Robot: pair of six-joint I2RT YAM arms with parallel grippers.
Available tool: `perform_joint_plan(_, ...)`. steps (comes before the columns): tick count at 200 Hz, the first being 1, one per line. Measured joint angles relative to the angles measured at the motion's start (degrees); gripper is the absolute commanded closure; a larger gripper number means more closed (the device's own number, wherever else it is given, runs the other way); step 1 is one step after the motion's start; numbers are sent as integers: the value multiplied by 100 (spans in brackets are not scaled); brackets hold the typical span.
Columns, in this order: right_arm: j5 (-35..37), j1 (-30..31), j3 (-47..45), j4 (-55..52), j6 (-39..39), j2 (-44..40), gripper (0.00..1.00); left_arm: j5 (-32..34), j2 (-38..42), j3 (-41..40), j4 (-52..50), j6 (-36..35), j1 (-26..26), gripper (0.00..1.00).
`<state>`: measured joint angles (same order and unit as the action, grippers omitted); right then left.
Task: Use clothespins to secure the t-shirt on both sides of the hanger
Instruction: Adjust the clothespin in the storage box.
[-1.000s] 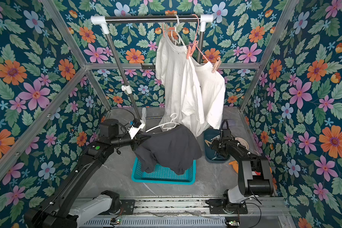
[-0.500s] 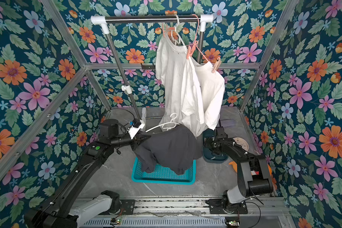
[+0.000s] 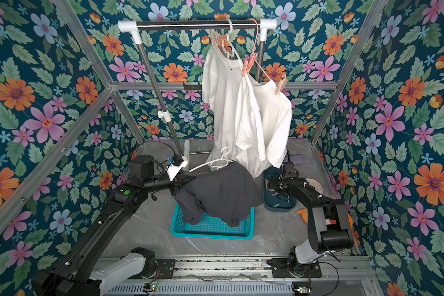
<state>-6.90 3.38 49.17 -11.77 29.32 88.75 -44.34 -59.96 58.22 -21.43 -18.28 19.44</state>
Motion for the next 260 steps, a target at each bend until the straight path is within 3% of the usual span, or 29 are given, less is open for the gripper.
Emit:
perform_joint_plan(83, 94, -11, -153, 282, 2, 227, 30, 2, -7, 0, 4, 2, -4, 100)
perform_joint_plan(195, -243, -2, -466, -212, -20, -343, 30, 2, -7, 0, 9, 22, -4, 100)
perform_joint_plan(260, -74, -22, -389, -348, -149, -621, 30, 2, 61, -11, 35, 24, -4, 100)
